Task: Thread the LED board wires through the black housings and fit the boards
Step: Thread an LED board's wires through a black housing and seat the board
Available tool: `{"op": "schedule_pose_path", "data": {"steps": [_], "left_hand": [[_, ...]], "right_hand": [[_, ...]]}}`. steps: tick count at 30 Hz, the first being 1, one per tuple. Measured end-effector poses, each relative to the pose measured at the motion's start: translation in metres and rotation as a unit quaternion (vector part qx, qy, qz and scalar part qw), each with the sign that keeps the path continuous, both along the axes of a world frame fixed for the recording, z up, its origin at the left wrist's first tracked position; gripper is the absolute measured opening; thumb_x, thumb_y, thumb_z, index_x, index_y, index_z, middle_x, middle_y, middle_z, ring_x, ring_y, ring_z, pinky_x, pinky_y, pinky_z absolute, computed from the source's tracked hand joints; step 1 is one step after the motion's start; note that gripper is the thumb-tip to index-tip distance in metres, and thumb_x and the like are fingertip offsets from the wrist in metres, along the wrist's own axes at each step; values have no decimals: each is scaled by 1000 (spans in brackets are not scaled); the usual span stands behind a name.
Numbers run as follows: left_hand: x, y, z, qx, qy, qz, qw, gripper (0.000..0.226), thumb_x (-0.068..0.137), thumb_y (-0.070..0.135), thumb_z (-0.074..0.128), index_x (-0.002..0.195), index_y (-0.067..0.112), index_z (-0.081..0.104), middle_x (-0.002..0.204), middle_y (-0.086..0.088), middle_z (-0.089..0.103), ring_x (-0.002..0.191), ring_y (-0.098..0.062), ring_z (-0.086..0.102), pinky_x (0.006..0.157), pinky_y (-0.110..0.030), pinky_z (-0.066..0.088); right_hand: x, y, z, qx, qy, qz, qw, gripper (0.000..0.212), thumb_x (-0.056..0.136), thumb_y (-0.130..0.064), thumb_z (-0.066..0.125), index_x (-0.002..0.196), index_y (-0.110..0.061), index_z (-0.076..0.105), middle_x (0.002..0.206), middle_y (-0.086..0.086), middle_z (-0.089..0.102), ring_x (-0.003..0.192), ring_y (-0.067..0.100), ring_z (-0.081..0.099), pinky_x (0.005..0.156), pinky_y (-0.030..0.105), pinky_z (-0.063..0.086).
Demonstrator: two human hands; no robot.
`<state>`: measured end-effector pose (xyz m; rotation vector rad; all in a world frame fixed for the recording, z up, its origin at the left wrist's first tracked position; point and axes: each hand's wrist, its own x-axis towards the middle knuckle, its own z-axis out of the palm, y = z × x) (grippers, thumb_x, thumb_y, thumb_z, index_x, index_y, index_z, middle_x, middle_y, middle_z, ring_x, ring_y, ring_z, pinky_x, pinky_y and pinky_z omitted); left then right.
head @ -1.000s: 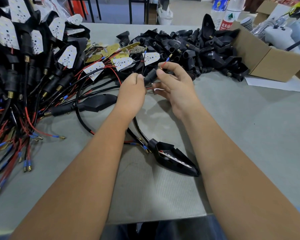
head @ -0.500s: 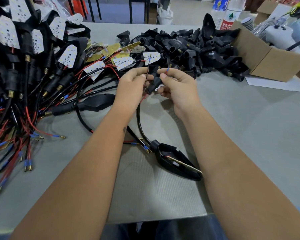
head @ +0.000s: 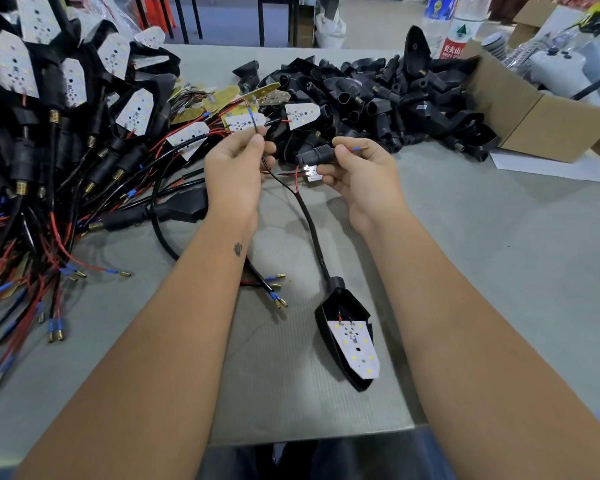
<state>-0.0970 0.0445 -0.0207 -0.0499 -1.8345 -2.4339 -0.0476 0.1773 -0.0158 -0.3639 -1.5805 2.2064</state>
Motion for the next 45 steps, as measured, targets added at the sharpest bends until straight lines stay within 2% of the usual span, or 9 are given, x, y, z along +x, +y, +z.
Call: {"op": "schedule_pose_path", "data": {"steps": [4,8,11,17,26,32,37,40,45], "left_hand": [[1,-1,0,-62,19,2,998,24,94,4,53,106,21,65,63,8,65,48,1,49,45,-11,37],[3,2,0,-145,26,-13,989,29,87,5,51,88,26,72,53,14,57,45,-1,42,45,-14,33],[5,4,-1,-168,43,-11,985,25,85,10,57,78,29,71,60,10,55,50,-1,44,51,-12,39],[4,5,-4,-189,79,-14,979,16,82,14,66,73,27,70,62,8,52,53,2,42,53,-8,37],[2,4,-5,-195,79,-8,978,19,83,16,67,70,30,71,67,10,63,55,8,50,58,-5,42],[1,2,-5,-182,68,-7,981,21,84,19,68,67,32,70,58,19,60,55,13,52,57,-2,41],[0,1,-4,-193,67,-17,979,21,86,20,68,70,33,70,64,24,64,66,17,57,63,-3,42],[-1,0,-4,-213,74,-32,974,23,88,18,67,72,34,70,69,21,66,68,14,59,70,-12,45],[0,0,-5,-234,73,-34,969,21,88,18,67,73,33,70,76,9,68,72,-2,60,72,-16,50]], "right_hand": [[0,1,0,-33,9,-8,999,20,99,1,47,89,-12,58,81,7,62,56,11,63,60,22,52],[0,1,0,-52,9,-27,998,19,100,1,46,90,-11,57,81,6,62,56,11,64,60,21,53],[-1,1,1,-64,10,-38,997,19,100,1,45,90,-10,56,82,7,62,59,13,63,61,22,52],[-2,3,1,-92,14,-43,995,14,101,-1,45,95,-9,55,86,9,62,58,11,64,63,21,53],[-2,3,1,-85,16,-28,996,17,100,-1,46,91,-10,56,81,7,64,56,9,65,65,23,52],[-2,3,1,-71,4,-23,997,17,100,-1,47,90,-10,57,81,8,65,60,12,64,62,21,53],[-2,4,1,-70,3,-25,997,16,100,-1,47,91,-10,58,82,8,65,62,13,64,62,21,53],[-2,5,1,-76,2,-30,997,15,100,-1,47,92,-10,58,82,7,65,59,11,64,61,21,53],[-3,6,0,-83,9,-31,996,15,100,-1,47,93,-10,58,82,7,64,56,11,63,58,21,52]]}}
